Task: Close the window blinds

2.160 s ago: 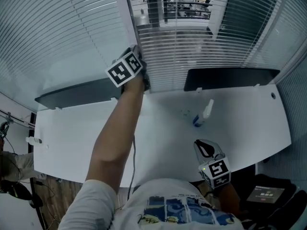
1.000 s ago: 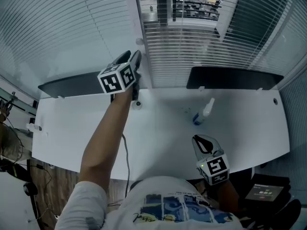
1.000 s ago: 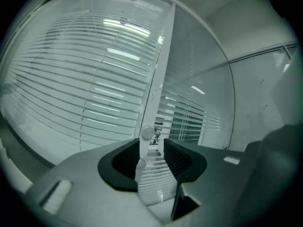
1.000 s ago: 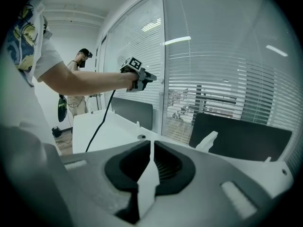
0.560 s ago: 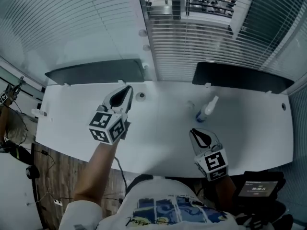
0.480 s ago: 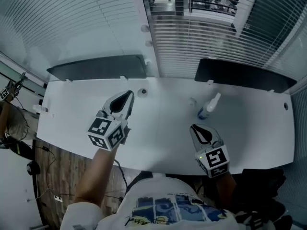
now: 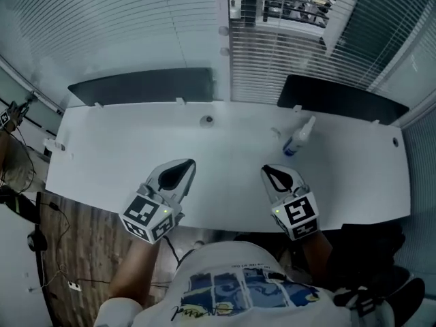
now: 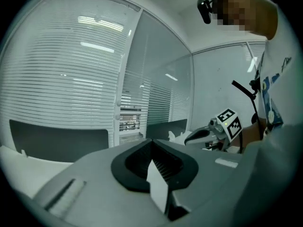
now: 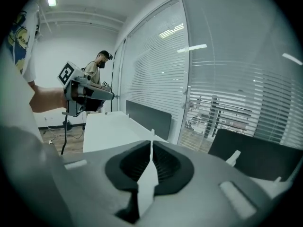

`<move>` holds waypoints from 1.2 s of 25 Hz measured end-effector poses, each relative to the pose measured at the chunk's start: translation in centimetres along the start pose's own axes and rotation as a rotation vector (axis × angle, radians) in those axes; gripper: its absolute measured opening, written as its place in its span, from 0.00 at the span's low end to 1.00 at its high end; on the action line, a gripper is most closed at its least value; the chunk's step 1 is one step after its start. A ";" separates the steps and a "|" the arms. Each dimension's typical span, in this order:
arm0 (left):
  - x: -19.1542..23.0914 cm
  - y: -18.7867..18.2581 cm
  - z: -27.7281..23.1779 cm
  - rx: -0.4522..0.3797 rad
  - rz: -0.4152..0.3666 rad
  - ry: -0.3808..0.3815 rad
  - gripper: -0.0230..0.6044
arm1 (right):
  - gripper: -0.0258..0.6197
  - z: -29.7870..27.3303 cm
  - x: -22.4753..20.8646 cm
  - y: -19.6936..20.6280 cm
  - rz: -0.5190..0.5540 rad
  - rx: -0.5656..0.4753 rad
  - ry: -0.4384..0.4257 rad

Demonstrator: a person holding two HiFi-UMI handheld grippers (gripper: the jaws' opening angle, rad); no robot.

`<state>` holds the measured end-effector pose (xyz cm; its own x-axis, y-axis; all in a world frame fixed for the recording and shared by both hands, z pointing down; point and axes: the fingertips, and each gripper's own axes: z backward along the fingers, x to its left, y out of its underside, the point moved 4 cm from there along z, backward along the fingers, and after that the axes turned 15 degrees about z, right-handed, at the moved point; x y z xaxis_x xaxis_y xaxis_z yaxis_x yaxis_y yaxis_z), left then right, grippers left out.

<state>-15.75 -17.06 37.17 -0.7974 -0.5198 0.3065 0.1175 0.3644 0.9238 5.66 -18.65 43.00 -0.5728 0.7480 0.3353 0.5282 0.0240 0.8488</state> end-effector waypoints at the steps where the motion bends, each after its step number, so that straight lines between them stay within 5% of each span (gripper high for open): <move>1: 0.0 0.1 1.2 0.007 -0.004 0.016 0.05 | 0.06 0.0 0.9 -0.9 0.003 0.003 0.005; 18: 0.9 6.2 19.2 0.103 -0.041 0.228 0.05 | 0.06 2.3 19.1 -9.8 0.004 0.046 0.118; 30: -1.1 8.3 23.6 0.141 -0.051 0.247 0.05 | 0.05 5.2 24.0 -11.4 0.017 0.019 0.103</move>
<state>-27.86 4.72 39.11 -0.6297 -0.7064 0.3233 -0.0165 0.4282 0.9035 -10.85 2.46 39.21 -0.6246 0.6760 0.3911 0.5501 0.0253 0.8347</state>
